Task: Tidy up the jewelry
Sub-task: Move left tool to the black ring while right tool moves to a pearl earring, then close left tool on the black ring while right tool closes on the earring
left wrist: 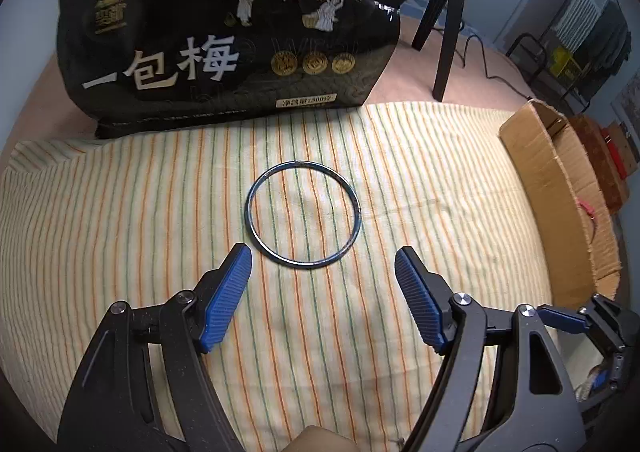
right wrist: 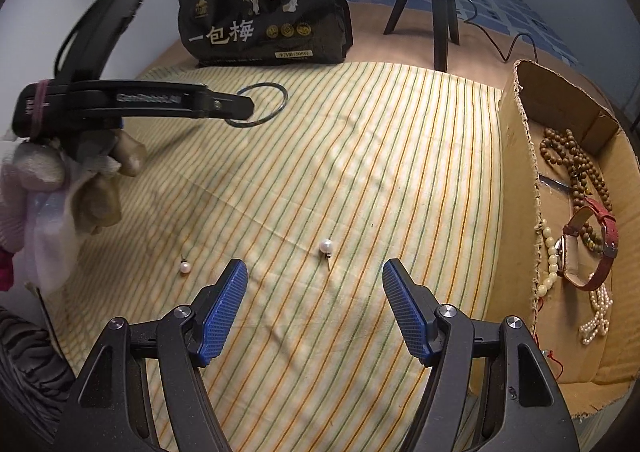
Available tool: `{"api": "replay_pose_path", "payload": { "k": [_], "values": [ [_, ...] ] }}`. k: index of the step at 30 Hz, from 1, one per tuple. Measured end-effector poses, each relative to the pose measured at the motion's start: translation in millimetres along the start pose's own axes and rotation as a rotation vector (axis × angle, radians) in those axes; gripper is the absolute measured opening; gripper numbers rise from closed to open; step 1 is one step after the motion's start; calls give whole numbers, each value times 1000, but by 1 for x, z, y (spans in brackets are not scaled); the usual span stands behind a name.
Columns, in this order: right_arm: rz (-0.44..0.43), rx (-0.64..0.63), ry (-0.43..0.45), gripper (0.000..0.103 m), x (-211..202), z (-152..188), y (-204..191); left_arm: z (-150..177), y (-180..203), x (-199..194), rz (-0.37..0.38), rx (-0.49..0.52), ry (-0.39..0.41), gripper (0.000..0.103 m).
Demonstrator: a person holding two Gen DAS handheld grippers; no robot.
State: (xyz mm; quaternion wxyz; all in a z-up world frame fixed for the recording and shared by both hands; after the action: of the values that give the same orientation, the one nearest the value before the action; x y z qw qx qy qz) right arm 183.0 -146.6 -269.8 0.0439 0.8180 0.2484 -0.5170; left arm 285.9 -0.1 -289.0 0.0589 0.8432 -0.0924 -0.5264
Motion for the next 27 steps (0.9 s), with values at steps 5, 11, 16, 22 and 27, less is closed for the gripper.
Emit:
{"api": "replay_pose_path", "payload": {
  "k": [5,11,16,22,27],
  "values": [
    [-7,2,-6,64,3,-1,1,-3,-1,12,-58,37,0,76],
    [-11,-4,-10,64,8,-3,-2,-8,-4,22,-91,38,5,78],
    [-8,-12,-14,59,13,-4,-3,-14,-3,33,-105,61,7,85],
    [-1,-26,-26,46,20,-4,-5,-17,-4,39,-101,89,27,85],
    [13,-43,-34,34,25,-2,-6,-18,-4,37,-97,91,39,78]
  ]
}}
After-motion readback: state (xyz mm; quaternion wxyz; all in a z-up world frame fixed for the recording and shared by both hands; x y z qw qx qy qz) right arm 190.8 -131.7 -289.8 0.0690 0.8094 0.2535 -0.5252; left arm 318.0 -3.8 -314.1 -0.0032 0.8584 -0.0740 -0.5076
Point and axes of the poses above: each gripper's, at about its wrist camera, not at the fingertips, and x roughly the way its jaws point, y to its right, z to its underside, the point moved 8 cm from there along x, roughly the way its jaws point
